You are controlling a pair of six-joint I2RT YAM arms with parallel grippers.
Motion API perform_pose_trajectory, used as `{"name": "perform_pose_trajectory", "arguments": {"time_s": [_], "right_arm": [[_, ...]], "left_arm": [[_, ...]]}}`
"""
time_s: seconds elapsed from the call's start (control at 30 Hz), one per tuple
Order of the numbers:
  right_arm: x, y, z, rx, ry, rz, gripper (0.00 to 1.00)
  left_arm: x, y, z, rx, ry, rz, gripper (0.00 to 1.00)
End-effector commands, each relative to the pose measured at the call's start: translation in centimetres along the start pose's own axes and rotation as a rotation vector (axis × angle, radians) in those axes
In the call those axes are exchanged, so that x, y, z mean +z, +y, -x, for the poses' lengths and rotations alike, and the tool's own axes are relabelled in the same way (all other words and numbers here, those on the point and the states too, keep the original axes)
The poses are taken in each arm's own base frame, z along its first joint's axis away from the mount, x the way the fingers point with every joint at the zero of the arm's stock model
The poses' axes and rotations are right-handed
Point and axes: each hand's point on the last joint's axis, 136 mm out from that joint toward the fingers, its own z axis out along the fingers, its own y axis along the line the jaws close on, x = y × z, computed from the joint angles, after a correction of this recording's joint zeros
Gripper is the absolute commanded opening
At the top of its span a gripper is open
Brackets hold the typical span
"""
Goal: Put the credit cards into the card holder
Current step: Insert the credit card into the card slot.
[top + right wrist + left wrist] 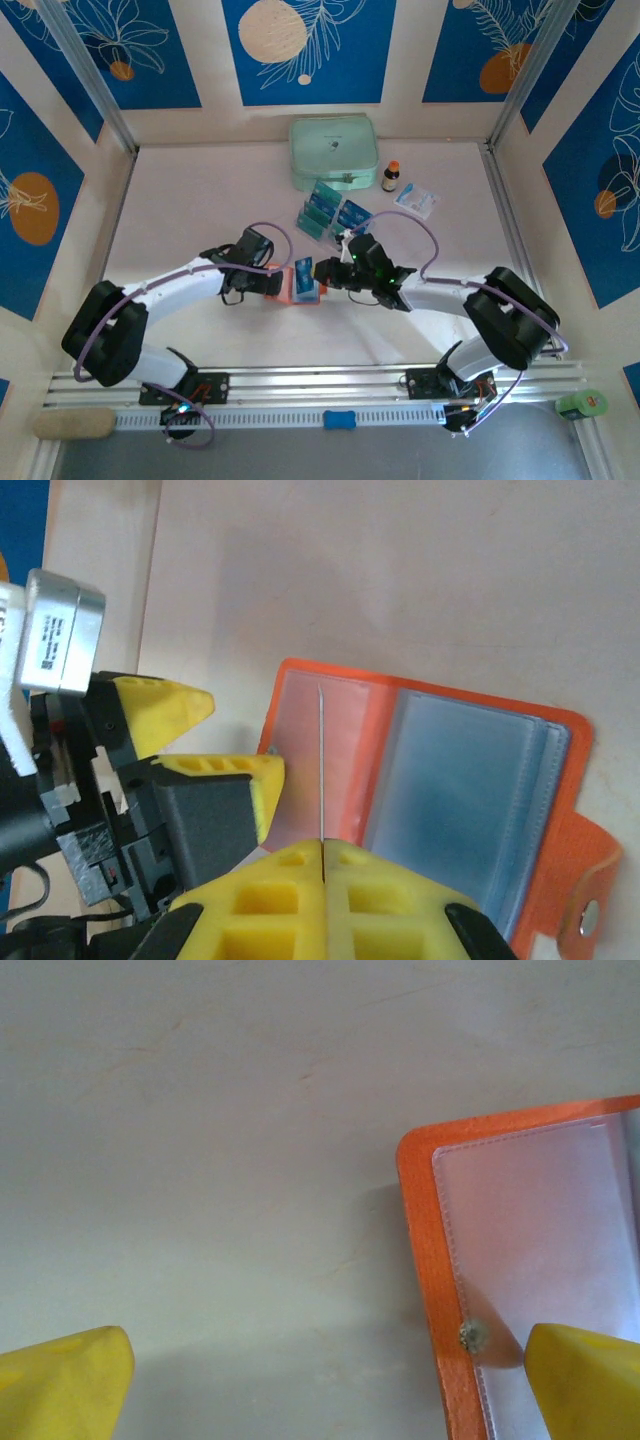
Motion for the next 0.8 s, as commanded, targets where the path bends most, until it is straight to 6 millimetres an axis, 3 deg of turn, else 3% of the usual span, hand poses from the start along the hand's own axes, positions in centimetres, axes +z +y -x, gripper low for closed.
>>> {"name": "perform_pose_trajectory", "arguments": {"time_s": [0.0,0.77], "right_arm": [[0.5,1.0,0.8,0.005,-0.054,0.051,0.0],[3.3,0.1,0.4,0.004,-0.071,0.051,0.0]], "left_arm": [[0.6,1.0,-1.7,-0.001,0.044,0.058,1.0],[1.1,1.6,-2.6,-0.033,0.059,0.087,1.0]]}}
